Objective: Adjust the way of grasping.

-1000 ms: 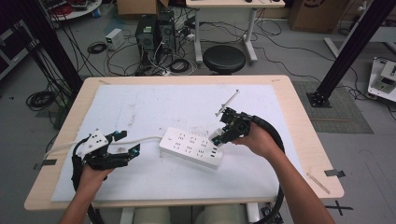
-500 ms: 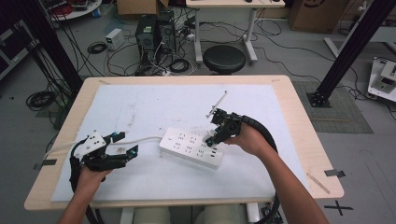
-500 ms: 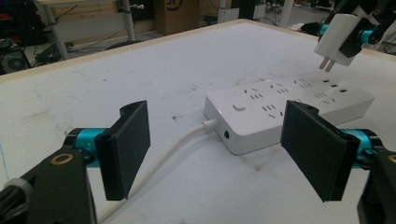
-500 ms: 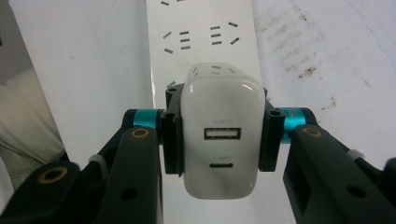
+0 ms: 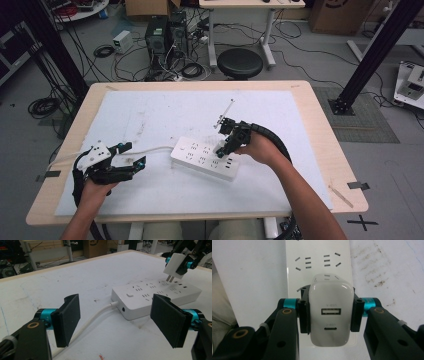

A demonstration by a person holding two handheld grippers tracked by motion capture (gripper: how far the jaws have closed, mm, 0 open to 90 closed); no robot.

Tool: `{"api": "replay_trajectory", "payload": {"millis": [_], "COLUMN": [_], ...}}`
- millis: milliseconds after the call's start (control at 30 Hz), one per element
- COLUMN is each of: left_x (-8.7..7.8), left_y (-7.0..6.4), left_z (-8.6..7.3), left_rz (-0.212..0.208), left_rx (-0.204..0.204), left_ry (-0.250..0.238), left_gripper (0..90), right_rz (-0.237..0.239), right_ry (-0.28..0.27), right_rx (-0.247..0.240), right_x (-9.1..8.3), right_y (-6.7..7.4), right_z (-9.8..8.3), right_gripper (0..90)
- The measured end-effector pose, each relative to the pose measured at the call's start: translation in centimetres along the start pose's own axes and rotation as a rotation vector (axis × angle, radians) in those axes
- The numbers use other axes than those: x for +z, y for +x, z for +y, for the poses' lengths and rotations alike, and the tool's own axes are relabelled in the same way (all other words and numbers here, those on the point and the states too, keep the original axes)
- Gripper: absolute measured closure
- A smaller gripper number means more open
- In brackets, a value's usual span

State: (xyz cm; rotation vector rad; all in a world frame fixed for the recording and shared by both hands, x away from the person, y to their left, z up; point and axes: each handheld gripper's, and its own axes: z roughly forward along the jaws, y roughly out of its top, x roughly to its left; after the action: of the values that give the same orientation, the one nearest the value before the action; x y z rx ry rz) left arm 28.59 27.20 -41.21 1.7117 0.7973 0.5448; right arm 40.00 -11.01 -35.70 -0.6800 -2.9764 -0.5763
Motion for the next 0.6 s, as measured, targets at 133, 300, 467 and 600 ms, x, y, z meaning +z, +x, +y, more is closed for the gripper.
{"api": "replay_trajectory", "payload": {"millis": [133,300,467,600], "left_x": [-0.04,-0.10,-0.09,-0.16], "left_y": [0.08,0.16,0.16,0.28], "left_z": [-0.04,-0.07,-0.07,-0.12], "left_rz": [0.001,0.002,0.002,0.005], "left_rx": [0.002,-0.003,-0.005,-0.003], "left_ry": [0.000,0.000,-0.002,-0.002], "left_gripper": [24.1,24.1,24.1,24.1], "right_rz": [-0.006,-0.031,-0.044,-0.043], "right_ry": [0.014,0.039,0.065,0.070], "right_rx": [-0.009,-0.042,-0.061,-0.064], "right_x": [0.30,0.57,1.04,1.03], "right_y": [-0.11,-0.10,0.23,0.15], "right_z": [0.23,0.36,0.80,0.82], "right_gripper": [62.7,62.7,62.7,62.7]}}
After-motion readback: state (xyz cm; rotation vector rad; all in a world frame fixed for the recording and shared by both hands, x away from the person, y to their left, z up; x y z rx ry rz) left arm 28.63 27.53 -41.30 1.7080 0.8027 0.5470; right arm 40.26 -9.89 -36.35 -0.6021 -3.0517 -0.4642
